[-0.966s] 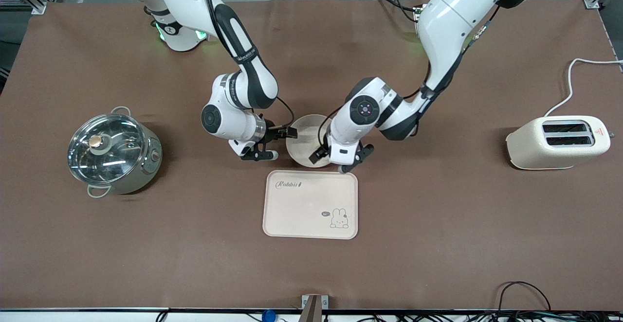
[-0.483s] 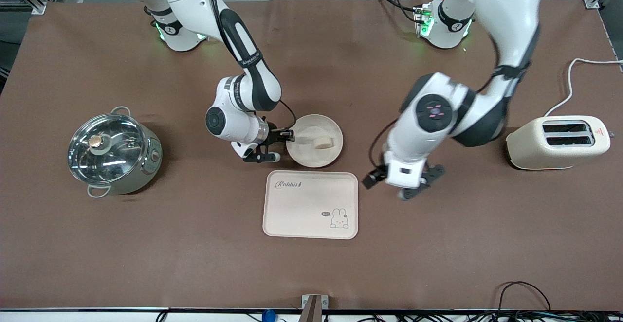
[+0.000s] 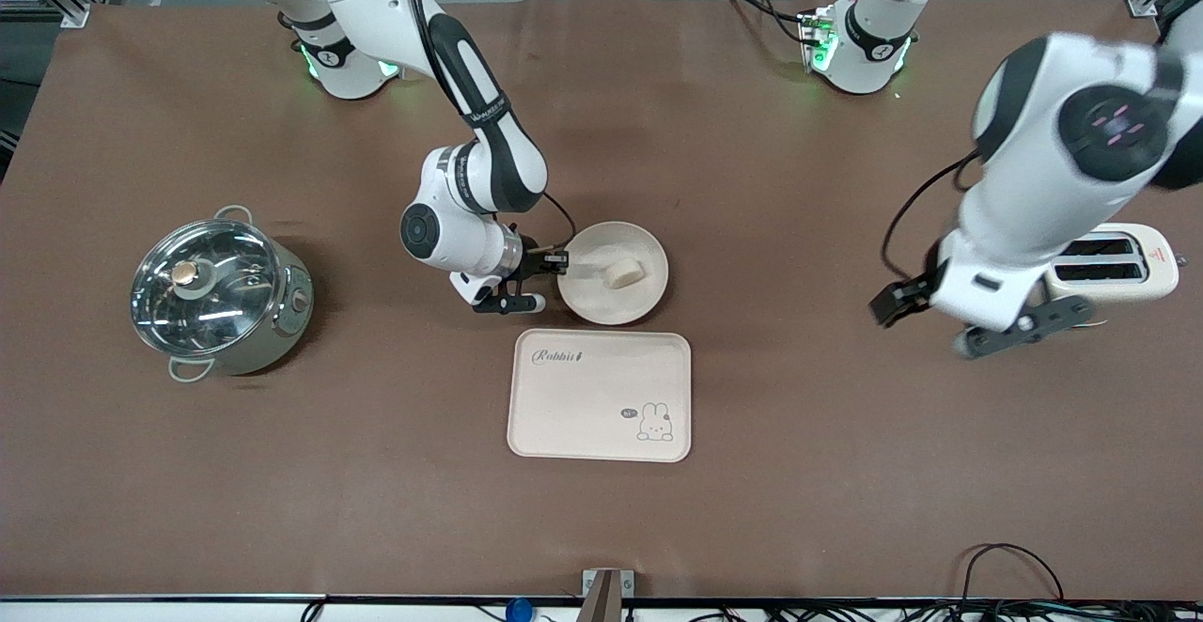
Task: Place bun in plate and plate on tray
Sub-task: 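Slide the plate onto the tray with the right gripper while left retracts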
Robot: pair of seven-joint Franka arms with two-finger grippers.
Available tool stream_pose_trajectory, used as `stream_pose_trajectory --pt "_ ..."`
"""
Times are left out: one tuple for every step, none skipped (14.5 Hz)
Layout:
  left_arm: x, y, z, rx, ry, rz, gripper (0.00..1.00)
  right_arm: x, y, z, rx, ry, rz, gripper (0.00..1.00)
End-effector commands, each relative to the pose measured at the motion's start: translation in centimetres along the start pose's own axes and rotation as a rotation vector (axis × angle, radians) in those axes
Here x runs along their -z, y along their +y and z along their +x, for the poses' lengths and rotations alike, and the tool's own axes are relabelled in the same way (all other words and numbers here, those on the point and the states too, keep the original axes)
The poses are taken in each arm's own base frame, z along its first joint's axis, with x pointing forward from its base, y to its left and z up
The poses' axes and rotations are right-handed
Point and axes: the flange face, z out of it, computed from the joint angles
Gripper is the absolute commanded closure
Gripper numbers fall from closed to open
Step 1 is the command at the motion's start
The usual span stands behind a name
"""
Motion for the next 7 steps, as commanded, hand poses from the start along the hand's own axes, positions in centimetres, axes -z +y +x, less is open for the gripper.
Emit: stream_pose_trajectory --pt "5.1 -2.8 -2.1 -0.11 0.037 0.035 0.0 3.6 -2.3 1.3 0.025 0.049 0.067 1.0" --pt "6.3 -3.6 -2.8 -0.136 0.03 0.035 0.0 5.1 -3.4 2.3 0.04 0.066 0.086 1.0" --pt "7.4 -4.1 -3.4 -0.161 0.021 0.014 0.0 6.1 -4.0 3.1 0.058 0.061 0.091 1.0" --pt "9.0 -5.9 -4.0 -0.165 0.023 -0.004 0.0 7.4 -4.8 4.2 0.113 0.067 0.06 1.0" --pt "9.7 -6.8 -4.4 -0.187 0.013 -0.023 0.0 8.0 -4.2 6.0 0.152 0.083 0.005 1.0" --pt "10.5 -8.1 -5.0 -0.211 -0.012 -0.043 0.0 8.6 -3.8 7.8 0.173 0.096 -0.029 1.0" --pt "11.1 -8.8 -5.6 -0.228 -0.033 -0.059 0.0 8.4 -3.3 9.1 0.167 0.081 -0.03 1.0"
